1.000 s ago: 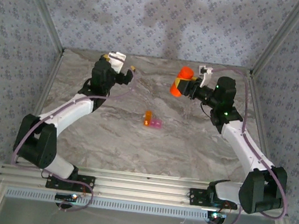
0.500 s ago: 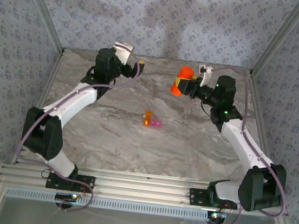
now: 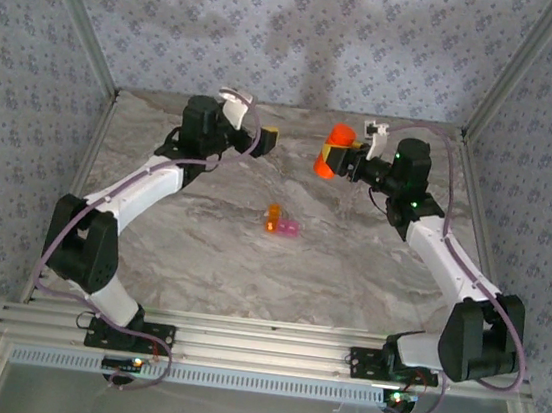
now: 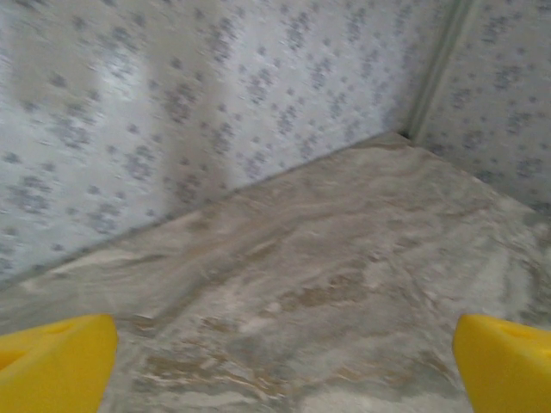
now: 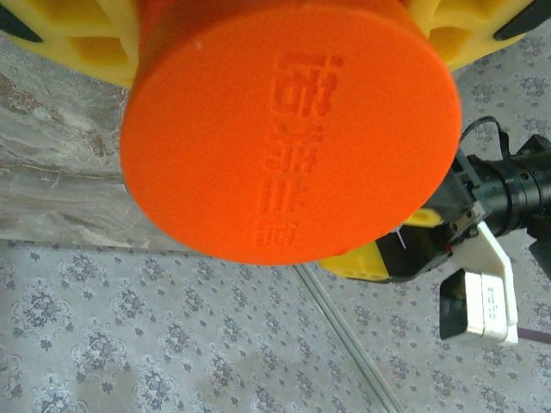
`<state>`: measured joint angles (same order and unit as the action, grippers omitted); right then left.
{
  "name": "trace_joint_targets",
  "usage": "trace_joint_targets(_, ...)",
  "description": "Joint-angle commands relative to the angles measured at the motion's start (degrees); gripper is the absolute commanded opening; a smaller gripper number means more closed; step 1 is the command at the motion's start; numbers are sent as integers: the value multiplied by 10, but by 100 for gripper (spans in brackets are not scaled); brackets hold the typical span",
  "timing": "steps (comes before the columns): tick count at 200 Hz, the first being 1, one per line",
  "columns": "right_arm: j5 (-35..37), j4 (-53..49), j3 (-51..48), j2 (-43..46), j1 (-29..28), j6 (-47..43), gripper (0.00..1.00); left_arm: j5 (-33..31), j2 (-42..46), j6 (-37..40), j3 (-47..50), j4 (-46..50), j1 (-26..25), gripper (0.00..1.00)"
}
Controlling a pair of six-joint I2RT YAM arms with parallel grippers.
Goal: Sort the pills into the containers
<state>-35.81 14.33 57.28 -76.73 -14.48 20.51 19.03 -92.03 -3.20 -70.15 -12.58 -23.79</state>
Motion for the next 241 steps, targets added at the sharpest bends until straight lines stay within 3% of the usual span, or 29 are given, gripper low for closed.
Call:
trace_joint_targets(1, -23, 11, 26, -2, 3, -2, 17, 98, 11, -27, 11, -19, -5, 99)
trace_joint_targets(46, -55, 1, 34, -6, 5, -7, 17, 199, 9, -49, 26, -31, -22, 98)
trace_joint_targets(147, -87, 72, 37, -31, 6, 58, 17, 232, -33, -164, 5, -77, -40, 93)
trace_joint_targets(189, -55, 140, 9, -32, 0, 121, 18, 283, -40, -195, 30, -173, -40, 85)
trace_joint_targets(241, -46, 158, 8, -38, -24, 130, 17, 362, -77, -212, 0, -192, -40, 79)
